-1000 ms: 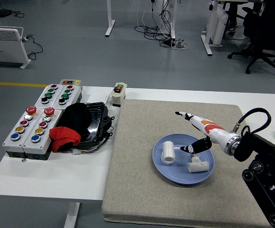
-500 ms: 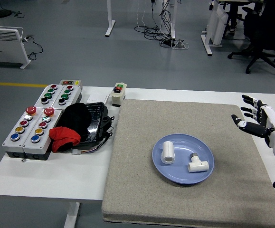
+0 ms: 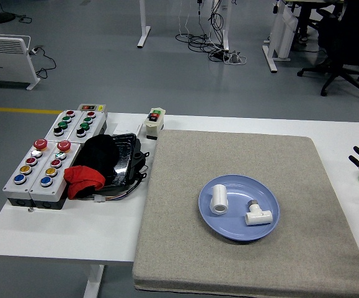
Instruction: Pick pipe place plate twice
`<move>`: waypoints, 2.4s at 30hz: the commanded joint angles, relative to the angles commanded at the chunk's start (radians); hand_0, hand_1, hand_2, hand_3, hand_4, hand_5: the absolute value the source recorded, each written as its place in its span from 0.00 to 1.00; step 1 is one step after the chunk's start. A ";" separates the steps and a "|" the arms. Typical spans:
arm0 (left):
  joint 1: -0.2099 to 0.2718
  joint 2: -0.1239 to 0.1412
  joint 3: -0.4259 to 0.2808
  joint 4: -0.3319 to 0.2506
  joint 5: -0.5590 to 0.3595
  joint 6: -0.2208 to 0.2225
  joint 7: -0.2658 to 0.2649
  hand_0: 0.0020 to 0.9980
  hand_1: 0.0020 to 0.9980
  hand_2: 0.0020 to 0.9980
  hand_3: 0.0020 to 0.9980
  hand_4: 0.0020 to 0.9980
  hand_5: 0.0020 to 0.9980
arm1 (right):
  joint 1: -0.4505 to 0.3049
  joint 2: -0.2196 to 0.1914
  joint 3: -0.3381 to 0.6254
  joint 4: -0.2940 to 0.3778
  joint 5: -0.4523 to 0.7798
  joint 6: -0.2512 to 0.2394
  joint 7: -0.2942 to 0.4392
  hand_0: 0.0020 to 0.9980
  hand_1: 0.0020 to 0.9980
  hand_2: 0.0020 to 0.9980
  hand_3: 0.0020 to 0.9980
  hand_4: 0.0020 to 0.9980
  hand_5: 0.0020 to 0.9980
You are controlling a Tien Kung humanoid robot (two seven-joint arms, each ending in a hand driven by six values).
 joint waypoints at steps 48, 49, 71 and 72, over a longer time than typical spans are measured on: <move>0.008 -0.002 -0.017 0.000 0.029 0.001 0.010 0.62 0.58 0.51 0.58 0.27 1.00 | -0.038 0.004 -0.034 -0.031 -0.017 0.025 0.065 0.89 0.84 0.91 0.87 0.53 0.63; 0.008 -0.002 -0.018 0.000 0.031 0.001 0.011 0.62 0.58 0.51 0.58 0.27 1.00 | -0.039 0.004 -0.036 -0.032 -0.019 0.025 0.067 0.89 0.84 0.91 0.87 0.53 0.63; 0.012 -0.002 -0.020 -0.001 0.034 0.001 0.011 0.62 0.58 0.52 0.58 0.27 1.00 | -0.044 0.003 -0.058 -0.041 -0.061 0.010 0.112 0.94 0.88 0.97 0.92 0.53 0.62; 0.012 -0.002 -0.020 -0.001 0.034 0.001 0.011 0.62 0.58 0.52 0.59 0.27 1.00 | -0.044 0.003 -0.058 -0.041 -0.061 0.009 0.112 0.95 0.88 0.97 0.92 0.53 0.61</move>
